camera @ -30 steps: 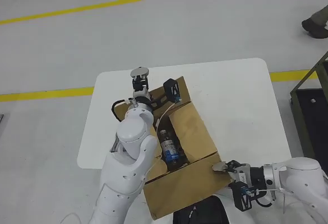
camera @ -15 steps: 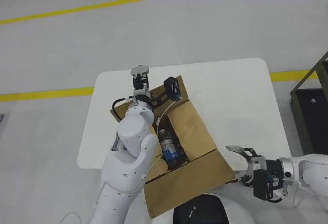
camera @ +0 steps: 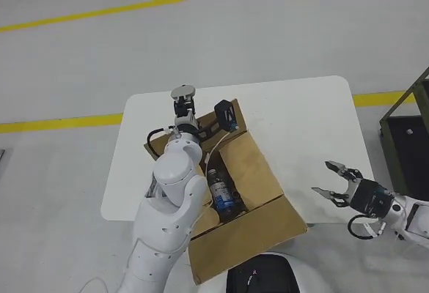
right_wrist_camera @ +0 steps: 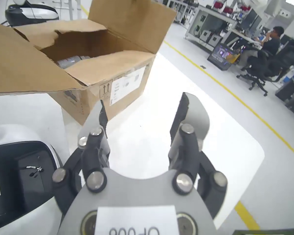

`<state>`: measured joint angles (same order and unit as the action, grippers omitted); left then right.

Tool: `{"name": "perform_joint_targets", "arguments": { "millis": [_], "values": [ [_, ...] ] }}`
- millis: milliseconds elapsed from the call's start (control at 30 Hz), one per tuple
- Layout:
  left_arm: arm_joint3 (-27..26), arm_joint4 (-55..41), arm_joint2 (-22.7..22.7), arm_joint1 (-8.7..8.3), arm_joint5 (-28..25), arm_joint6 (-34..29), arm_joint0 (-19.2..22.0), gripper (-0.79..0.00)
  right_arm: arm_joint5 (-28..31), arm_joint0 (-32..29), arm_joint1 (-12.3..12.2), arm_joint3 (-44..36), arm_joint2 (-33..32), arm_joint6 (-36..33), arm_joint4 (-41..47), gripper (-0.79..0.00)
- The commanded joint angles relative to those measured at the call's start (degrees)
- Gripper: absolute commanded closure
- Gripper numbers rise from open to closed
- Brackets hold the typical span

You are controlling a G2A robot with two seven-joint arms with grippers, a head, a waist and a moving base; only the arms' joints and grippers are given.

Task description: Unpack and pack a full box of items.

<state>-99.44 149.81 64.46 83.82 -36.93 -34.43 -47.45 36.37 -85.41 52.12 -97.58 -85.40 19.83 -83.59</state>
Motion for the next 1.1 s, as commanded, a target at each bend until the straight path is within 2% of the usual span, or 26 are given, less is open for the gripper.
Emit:
{"name": "perform_joint_targets", "arguments": {
  "millis": [0,167,333,533,733,767,800,867,900,933,1067],
  "values": [
    [-0.05,0.12,-0.01,0.05,-0.05,-0.05,-0.1,-0.785,-1.66,1.61,0.51,0.19,2.66,-4.82,2.01,0.0],
    [-0.29,0.37,0.02,0.17,-0.25,-0.08,-0.31,-0.785,-1.79,6.62,1.89,1.14,10.82,-11.77,2.85,0.0],
    [-0.55,0.47,0.16,0.3,-0.23,-0.13,-0.4,-0.785,-0.44,10.37,3.06,3.03,17.03,-12.2,2.12,0.0],
    [-0.92,0.67,0.82,0.37,-0.19,-0.04,-0.64,-0.785,2.17,10.57,3.36,3.28,19.5,-11.42,0.09,0.0],
    [-1.25,0.72,1.17,0.46,-0.22,0.22,-1.02,-0.785,4.06,8.64,3.05,1.56,18.82,-9.83,-0.63,0.0],
    [-1.27,0.72,1.21,0.48,-0.21,0.24,-1.07,-0.785,3.97,8.22,2.99,1.09,18.32,-9.32,-0.11,-0.271],
    [-1.35,0.75,1.22,0.49,-0.13,0.32,-1.14,-0.785,3.88,7.69,2.91,1.0,17.57,-8.73,0.97,-0.332],
    [-1.5,0.75,1.2,0.54,-0.01,0.34,-1.34,-0.785,2.73,6.73,2.66,0.54,15.24,-8.43,2.43,-0.372],
    [-1.61,0.68,1.16,0.57,-0.03,0.34,-1.43,-0.785,2.41,6.2,2.52,0.36,13.85,-8.29,3.74,-0.739],
    [-1.75,0.69,1.13,0.6,0.0,0.37,-1.5,-0.785,1.65,5.77,2.4,0.26,12.19,-8.2,5.47,-0.785],
    [-2.79,0.55,1.1,0.71,0.12,0.34,-1.92,-0.785,1.87,4.72,1.94,-0.31,6.69,-9.99,12.61,-0.785]
  ]
}}
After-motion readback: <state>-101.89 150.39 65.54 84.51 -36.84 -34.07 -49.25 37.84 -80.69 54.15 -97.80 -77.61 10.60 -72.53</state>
